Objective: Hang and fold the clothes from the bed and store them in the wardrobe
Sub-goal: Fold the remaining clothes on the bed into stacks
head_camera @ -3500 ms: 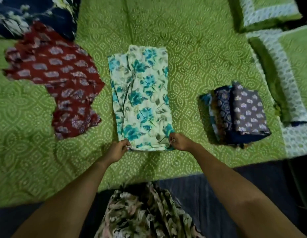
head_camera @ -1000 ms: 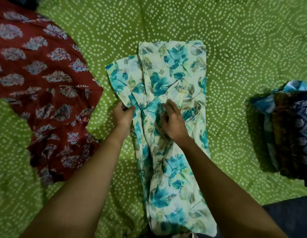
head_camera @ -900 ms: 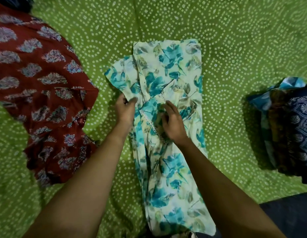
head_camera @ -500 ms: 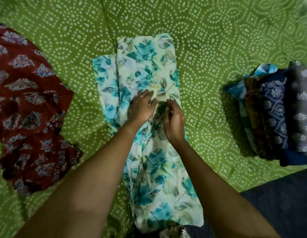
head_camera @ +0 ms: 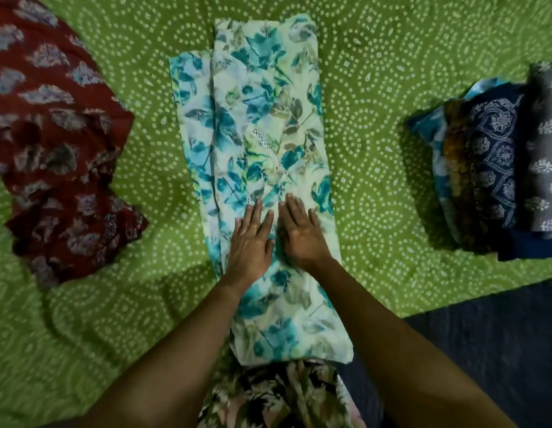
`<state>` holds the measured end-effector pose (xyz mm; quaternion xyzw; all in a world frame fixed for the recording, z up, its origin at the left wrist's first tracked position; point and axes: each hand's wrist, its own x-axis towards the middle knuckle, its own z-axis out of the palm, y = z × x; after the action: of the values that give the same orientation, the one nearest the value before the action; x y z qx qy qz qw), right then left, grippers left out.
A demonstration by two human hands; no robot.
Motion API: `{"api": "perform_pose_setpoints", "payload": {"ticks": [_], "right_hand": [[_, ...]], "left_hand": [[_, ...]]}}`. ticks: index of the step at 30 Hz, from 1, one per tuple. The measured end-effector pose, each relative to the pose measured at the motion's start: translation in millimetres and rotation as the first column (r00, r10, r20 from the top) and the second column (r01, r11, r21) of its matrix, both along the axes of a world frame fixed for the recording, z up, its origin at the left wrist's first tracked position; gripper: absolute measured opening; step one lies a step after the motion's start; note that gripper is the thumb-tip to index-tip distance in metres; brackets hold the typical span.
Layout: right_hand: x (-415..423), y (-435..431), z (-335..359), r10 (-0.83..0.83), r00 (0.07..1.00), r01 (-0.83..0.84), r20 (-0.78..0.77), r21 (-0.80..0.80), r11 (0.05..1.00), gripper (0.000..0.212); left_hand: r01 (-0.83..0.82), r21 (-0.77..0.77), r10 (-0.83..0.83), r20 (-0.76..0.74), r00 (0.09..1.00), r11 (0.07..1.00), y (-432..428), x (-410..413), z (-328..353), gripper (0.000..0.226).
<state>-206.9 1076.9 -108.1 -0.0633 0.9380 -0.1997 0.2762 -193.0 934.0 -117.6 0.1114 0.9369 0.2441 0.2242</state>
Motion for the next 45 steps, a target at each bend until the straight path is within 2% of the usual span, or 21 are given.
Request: {"api": "perform_pose_setpoints", "payload": {"ticks": [4,7,8,10,12,14,17,19,21,24,26,29,33,34,37,38,41,42,43,44,45], "right_hand": [[49.2,14.5,3.5,0.007,1.0,-0.006,0.018,-0.056,0.998,0.057],[78.8,27.9,11.2,-0.061,0.996,0.05,-0.067,-0.161,0.986,0.044],[84.9,32.5,14.0,-0.156,0.981,0.134,-0.116,-0.179,0.975,0.04],[95.9,40.2,18.1,-0.363,0.918,0.335,-0.163,-0.175,0.926,0.035],[103.1,50.3,16.2,-0.582,0.811,0.569,-0.059,-0.146,0.809,0.045],[105.9,59.1,15.3,-0.717,0.689,0.725,0.109,-0.115,0.679,0.059],[106.3,71.4,17.6,-0.727,0.583,0.804,0.363,-0.134,0.579,0.044],[106.1,74.4,22.6,-0.645,0.471,0.859,0.602,-0.148,0.49,0.032],[111.8,78.2,20.4,-0.549,0.434,0.857,0.714,-0.14,0.497,0.033],[122.2,86.4,17.2,-0.466,0.345,0.893,0.814,-0.132,0.43,0.037],[128.7,91.0,20.3,-0.419,0.335,0.891,0.844,-0.14,0.431,0.032],[138.5,91.9,23.7,-0.43,0.373,0.901,0.822,-0.211,0.378,0.024],[132.8,91.9,39.2,-0.541,0.329,0.935,0.774,-0.189,0.3,0.051],[128.1,95.0,41.4,-0.556,0.323,0.938,0.766,-0.183,0.293,0.053],[100.0,99.0,47.5,-0.543,0.346,0.929,0.765,-0.197,0.314,0.048],[89.3,100.4,47.8,-0.525,0.316,0.944,0.791,-0.204,0.261,0.044],[53.4,93.7,51.7,-0.369,0.073,0.977,0.927,-0.141,-0.159,0.044],[41.0,88.2,53.2,-0.379,0.052,0.956,0.924,-0.156,-0.249,0.047],[28.9,81.6,53.9,-0.462,0.077,0.935,0.883,-0.226,-0.275,0.042],[19.4,73.3,56.2,-0.61,0.137,0.918,0.781,-0.331,-0.218,0.032],[14.2,66.0,54.9,-0.772,0.229,0.899,0.593,-0.432,-0.065,0.025]], "left_hand": [[-0.017,0.025,0.016,0.052,0.999,1.0,2.6,46.1,1.0,0.056],[-0.211,0.155,0.216,-0.018,0.976,0.965,5.2,73.8,12.2,0.034],[-0.329,0.179,0.343,-0.058,0.937,0.927,5.9,80.2,18.4,0.026],[-0.583,0.179,0.603,-0.089,0.793,0.793,4.5,93.1,27.2,0.019],[-0.774,0.092,0.78,-0.054,0.624,0.626,-0.4,104.0,28.5,0.037],[-0.852,-0.02,0.85,0.083,0.52,0.523,-3.6,114.0,27.3,0.068],[-0.883,-0.111,0.878,0.217,0.427,0.457,-4.3,127.4,28.8,0.085],[-0.899,-0.153,0.895,0.256,0.366,0.411,-4.3,130.0,30.6,0.081],[-0.883,-0.229,0.891,0.306,0.335,0.41,-7.7,133.1,29.7,0.072],[-0.857,-0.29,0.853,0.446,0.272,0.426,-14.5,135.5,35.6,0.038],[-0.925,-0.201,0.814,0.558,0.162,0.323,-15.5,137.9,43.6,0.019],[-0.974,-0.123,0.69,0.722,0.044,0.191,-18.8,145.9,54.3,0.011],[-0.953,-0.248,0.482,0.865,-0.138,0.172,-34.0,149.5,66.2,0.025],[-0.964,-0.224,0.406,0.902,-0.15,0.143,-37.6,145.4,71.5,0.024],[-0.989,-0.138,0.215,0.966,-0.144,-0.043,-49.8,117.8,85.3,0.027],[-0.988,-0.115,0.205,0.97,-0.134,-0.105,-49.9,107.1,88.2,0.025],[-0.933,0.003,0.239,0.967,-0.089,-0.361,-44.7,68.8,87.8,0.016],[-0.901,0.061,0.242,0.969,-0.05,-0.43,-42.4,54.4,84.8,0.024],[-0.881,0.127,0.243,0.97,0.014,-0.456,-40.1,41.7,81.2,0.034],[-0.879,0.194,0.263,0.961,0.082,-0.436,-36.7,30.5,77.3,0.041],[-0.895,0.258,0.318,0.937,0.141,-0.363,-33.3,22.1,73.2,0.042]]}}
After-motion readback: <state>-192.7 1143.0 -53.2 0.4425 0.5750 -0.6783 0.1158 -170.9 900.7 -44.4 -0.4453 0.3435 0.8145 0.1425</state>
